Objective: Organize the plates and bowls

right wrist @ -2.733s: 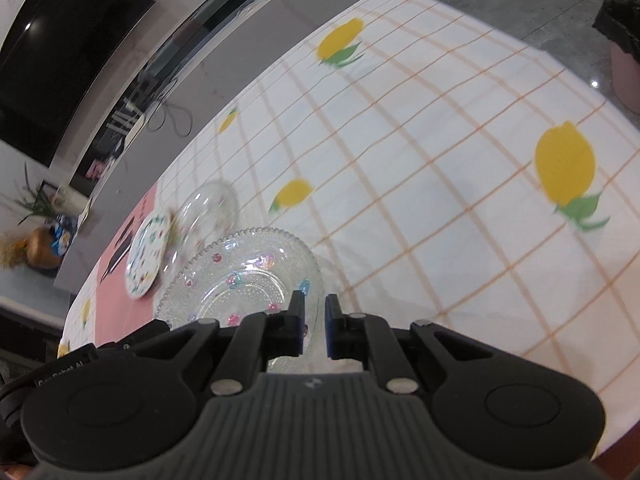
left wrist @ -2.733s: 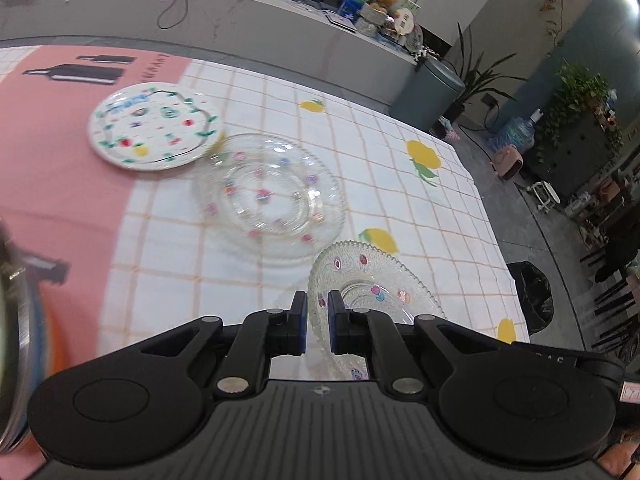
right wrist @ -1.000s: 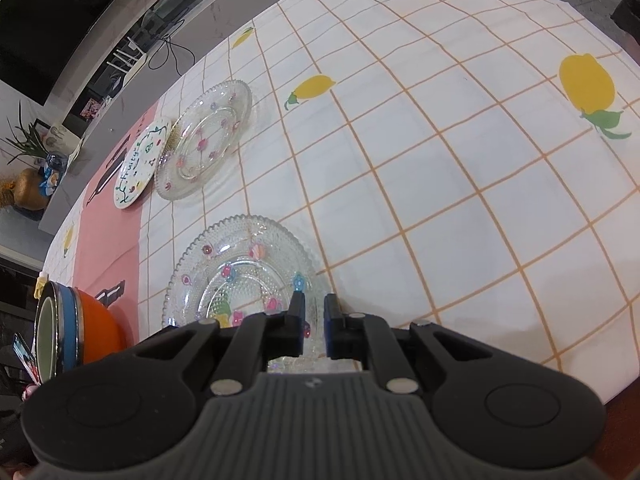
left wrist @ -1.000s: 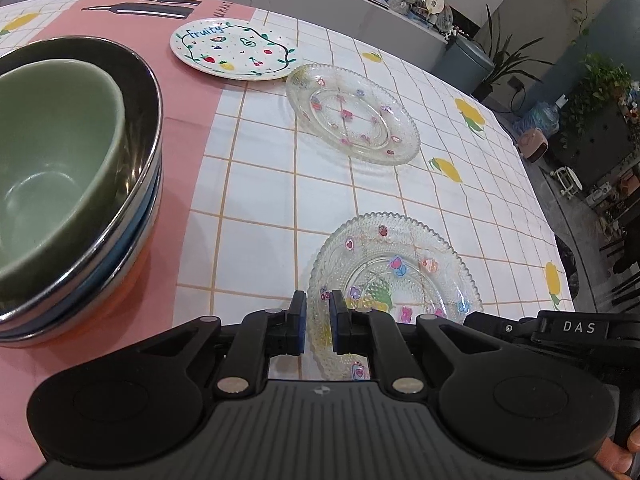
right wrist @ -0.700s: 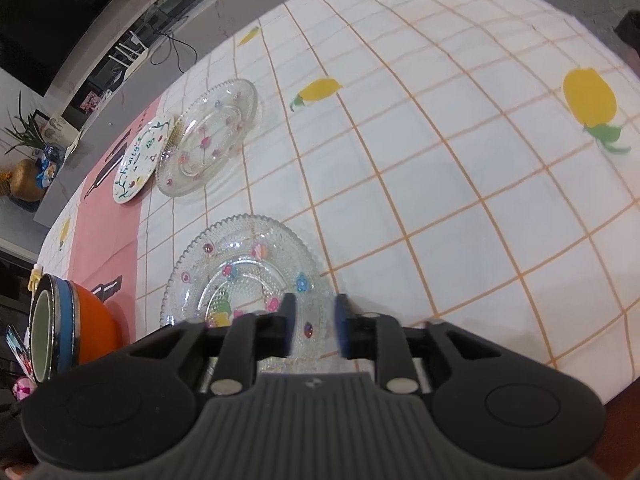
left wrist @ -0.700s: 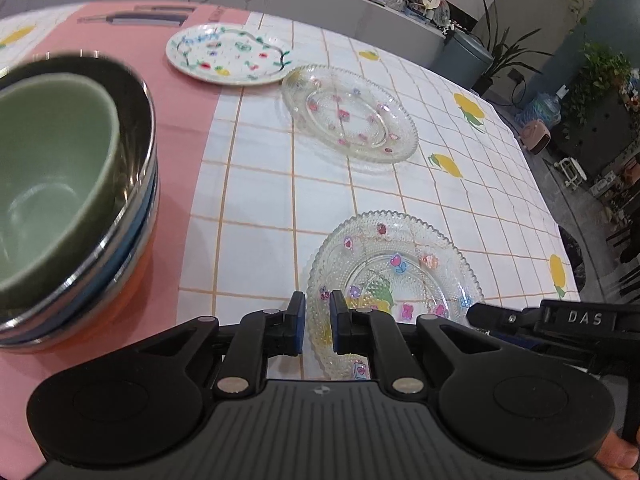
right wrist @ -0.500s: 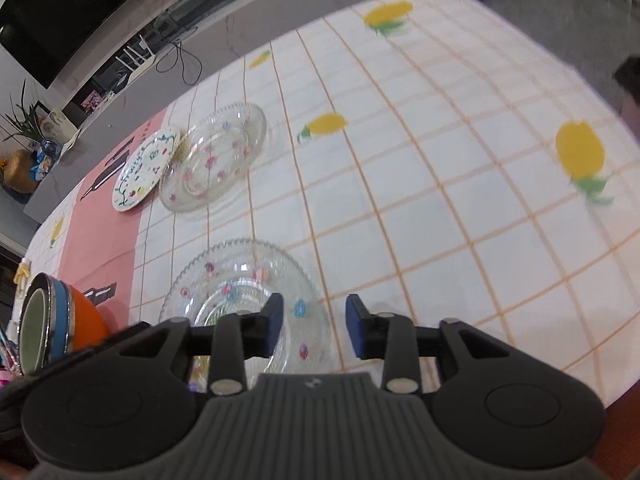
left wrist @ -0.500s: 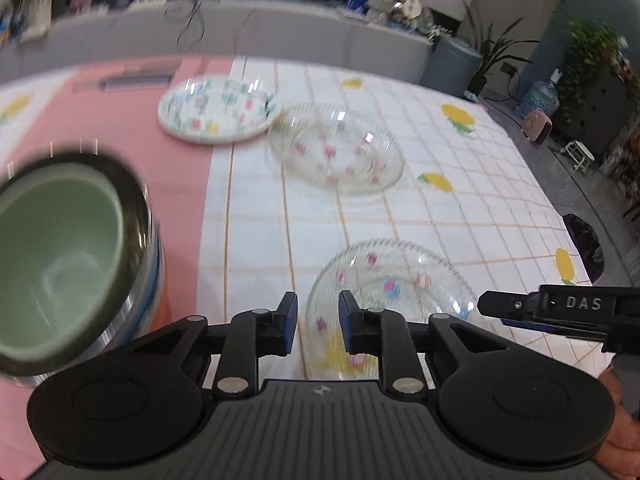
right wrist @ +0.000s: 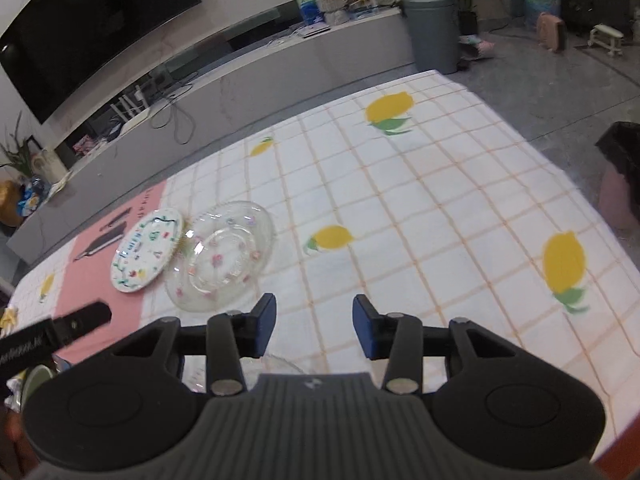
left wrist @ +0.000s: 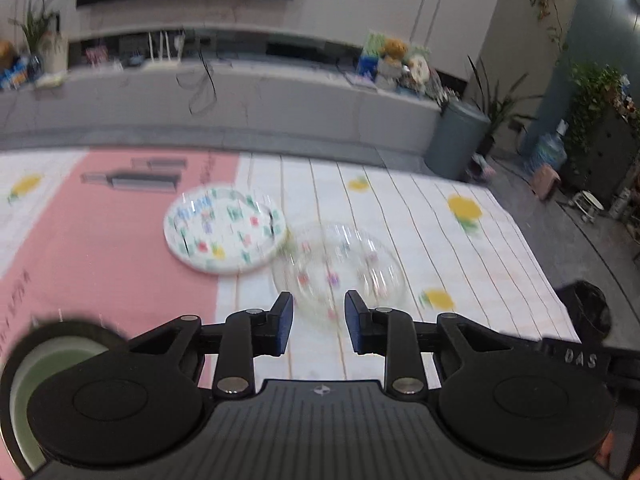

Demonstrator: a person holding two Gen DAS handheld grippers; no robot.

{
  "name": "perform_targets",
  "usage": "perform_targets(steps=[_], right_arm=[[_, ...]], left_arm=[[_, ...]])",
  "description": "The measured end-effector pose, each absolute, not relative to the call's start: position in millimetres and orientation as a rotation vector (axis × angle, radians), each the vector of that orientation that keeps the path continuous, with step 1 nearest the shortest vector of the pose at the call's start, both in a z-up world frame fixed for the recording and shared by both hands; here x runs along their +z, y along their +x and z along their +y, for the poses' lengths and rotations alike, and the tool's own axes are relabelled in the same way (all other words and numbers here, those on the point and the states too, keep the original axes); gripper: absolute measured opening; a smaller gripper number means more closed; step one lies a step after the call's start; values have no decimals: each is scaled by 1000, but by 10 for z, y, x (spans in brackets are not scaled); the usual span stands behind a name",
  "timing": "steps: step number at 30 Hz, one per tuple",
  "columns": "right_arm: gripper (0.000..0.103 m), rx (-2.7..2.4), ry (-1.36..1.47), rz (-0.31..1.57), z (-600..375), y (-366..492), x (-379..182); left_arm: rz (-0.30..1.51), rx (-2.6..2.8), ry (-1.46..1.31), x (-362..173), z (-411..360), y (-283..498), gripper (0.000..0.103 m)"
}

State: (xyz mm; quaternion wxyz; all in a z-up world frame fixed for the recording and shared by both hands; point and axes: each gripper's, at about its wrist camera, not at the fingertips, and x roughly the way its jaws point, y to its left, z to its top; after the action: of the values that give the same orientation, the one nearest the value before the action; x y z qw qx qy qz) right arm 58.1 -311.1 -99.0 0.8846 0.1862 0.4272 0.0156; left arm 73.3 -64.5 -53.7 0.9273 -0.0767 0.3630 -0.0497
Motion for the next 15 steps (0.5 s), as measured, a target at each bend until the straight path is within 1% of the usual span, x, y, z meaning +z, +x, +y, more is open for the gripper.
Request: perform_targets(steps=[2,4,5,6,7,8,9,14,15], right_arm=[[44,37,397,894,-3061,691,-978],[47,43,395,903,-2997,804,-981],[48,44,395,911,-2971,864,-990],[49,44,399,922,-2945,930,-1005],[54,45,406,934,-2923,1000,-1026],[57,46,415,945,-2907,1065,-1051],[59,47,425,957,-2891,1131,-1076],[67,46,482,1011,-2856,1448,-1227],[67,42,493,1022,-2859,1506,-1259]], left_arm=[[742,-77,-170,-512,-624,857,33],[759,-55,-201,-520,-599,987,37],[775,-42,-212,-534,-592,1055,46],[786,-41,-222,-557,-584,1114,59],[790,-45,-235,-577,-575,1163,63],[793,-47,-246,-601,-567,1202,70],[804,-42,-252,-626,-563,1252,71],[870,3,-317,-803,-494,1439,71],[884,22,-338,-845,-474,1473,71]])
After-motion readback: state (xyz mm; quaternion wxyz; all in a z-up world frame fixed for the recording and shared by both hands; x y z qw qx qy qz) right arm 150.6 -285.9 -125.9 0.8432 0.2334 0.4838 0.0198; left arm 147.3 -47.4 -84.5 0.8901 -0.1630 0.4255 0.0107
